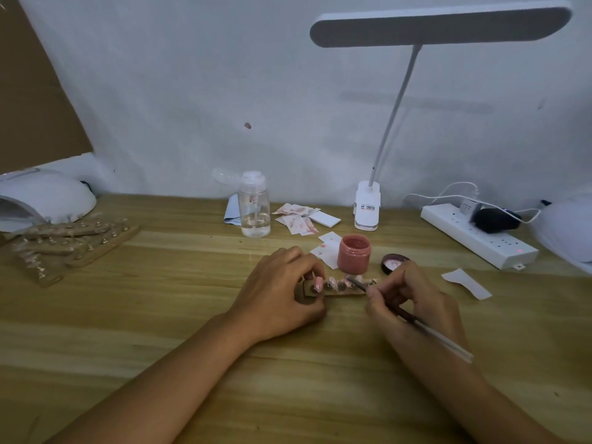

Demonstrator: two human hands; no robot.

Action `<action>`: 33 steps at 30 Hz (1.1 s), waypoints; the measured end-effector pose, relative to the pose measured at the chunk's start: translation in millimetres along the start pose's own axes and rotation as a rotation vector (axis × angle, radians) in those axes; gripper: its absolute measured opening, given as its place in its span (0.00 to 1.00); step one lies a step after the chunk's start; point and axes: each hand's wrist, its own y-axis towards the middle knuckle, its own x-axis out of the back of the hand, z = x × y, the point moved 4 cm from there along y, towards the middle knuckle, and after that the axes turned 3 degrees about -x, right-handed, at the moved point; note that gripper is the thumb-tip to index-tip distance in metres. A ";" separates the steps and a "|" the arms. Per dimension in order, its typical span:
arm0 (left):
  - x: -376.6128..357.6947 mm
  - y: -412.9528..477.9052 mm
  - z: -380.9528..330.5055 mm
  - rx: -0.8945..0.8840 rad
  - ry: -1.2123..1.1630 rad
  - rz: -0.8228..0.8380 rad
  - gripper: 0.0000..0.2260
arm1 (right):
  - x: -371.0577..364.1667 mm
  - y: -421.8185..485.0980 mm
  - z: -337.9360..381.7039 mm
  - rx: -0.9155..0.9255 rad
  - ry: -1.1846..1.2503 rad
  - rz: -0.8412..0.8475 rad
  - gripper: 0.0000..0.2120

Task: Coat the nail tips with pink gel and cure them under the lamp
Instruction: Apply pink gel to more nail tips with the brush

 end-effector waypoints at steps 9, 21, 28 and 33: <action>0.6 1.4 -0.4 -0.002 -0.002 0.002 0.11 | -0.2 -0.3 2.4 0.002 -0.001 0.014 0.05; 1.6 1.0 -3.1 -0.002 0.000 0.011 0.11 | -0.3 -1.0 0.5 0.071 -0.075 0.013 0.09; 0.7 -0.4 -1.2 -0.001 0.005 -0.006 0.09 | -0.5 -3.3 -4.1 0.057 -0.075 -0.005 0.12; -1.7 0.9 1.6 0.029 -0.046 0.029 0.06 | 7.7 -3.4 0.9 0.082 0.007 -0.117 0.09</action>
